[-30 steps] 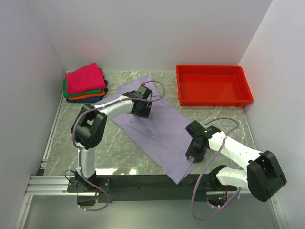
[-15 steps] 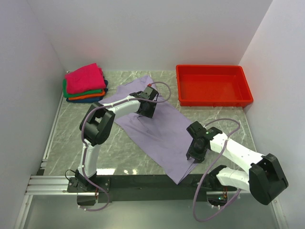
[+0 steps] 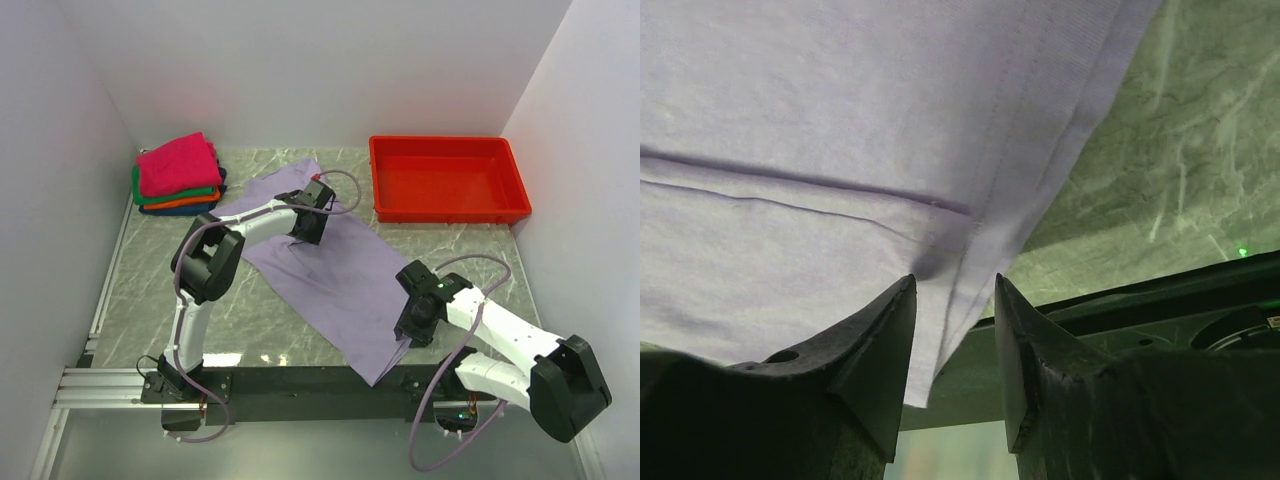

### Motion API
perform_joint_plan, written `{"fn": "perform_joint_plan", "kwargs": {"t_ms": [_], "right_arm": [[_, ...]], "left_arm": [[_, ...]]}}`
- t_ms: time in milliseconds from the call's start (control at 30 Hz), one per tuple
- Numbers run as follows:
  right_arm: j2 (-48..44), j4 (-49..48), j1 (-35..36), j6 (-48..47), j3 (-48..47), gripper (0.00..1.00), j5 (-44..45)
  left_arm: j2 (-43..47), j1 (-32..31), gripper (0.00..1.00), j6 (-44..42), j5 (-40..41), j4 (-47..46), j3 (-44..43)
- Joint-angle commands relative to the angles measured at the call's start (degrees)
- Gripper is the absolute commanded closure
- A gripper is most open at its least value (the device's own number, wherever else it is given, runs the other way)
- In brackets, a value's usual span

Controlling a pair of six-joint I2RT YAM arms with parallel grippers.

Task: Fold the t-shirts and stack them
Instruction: Fold the tshirt

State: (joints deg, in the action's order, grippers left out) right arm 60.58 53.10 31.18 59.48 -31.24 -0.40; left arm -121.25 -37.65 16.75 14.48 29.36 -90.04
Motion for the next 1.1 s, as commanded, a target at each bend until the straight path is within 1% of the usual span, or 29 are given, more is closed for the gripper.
{"fn": "perform_joint_plan", "kwargs": {"t_ms": [0,100,200,267,300,600,733,900,1067], "right_arm": [[-1.42,1.65,-0.33,1.42,1.36,0.55,1.11],[-2.04,2.27,-0.24,1.78,1.36,0.55,1.55],[-2.39,3.06,-0.33,2.30,1.19,0.55,2.16],[-2.30,3.67,-0.24,2.74,1.27,0.55,2.77],[-2.39,3.85,-0.24,3.00,1.27,0.55,2.95],[-2.39,3.77,-0.33,4.59,-0.66,0.54,4.71],[-2.31,2.89,-0.42,5.12,-1.19,0.53,5.24],[-1.95,1.22,-0.42,4.94,-1.80,0.53,5.15],[-0.90,-0.63,-0.42,4.50,-1.54,0.53,4.98]], "left_arm": [[-1.44,-0.32,0.45,-0.58,0.55,-0.71,-2.77],[-1.53,-0.32,0.48,-0.49,0.29,-1.06,-2.25],[-1.36,-0.32,0.57,-0.32,0.37,-1.41,-1.98],[-1.44,-0.32,0.59,-0.32,0.29,-1.24,-2.42],[-1.44,-0.32,0.62,-0.23,0.20,-1.15,-2.60],[-1.36,-0.32,0.74,0.47,-0.95,-0.89,-2.95],[-0.74,-0.23,0.75,0.91,-1.47,-0.80,-2.95],[-0.57,-0.23,0.85,1.18,-1.65,-0.54,-3.04],[-0.57,-0.06,0.91,1.44,-1.74,-0.54,-3.12]]}}
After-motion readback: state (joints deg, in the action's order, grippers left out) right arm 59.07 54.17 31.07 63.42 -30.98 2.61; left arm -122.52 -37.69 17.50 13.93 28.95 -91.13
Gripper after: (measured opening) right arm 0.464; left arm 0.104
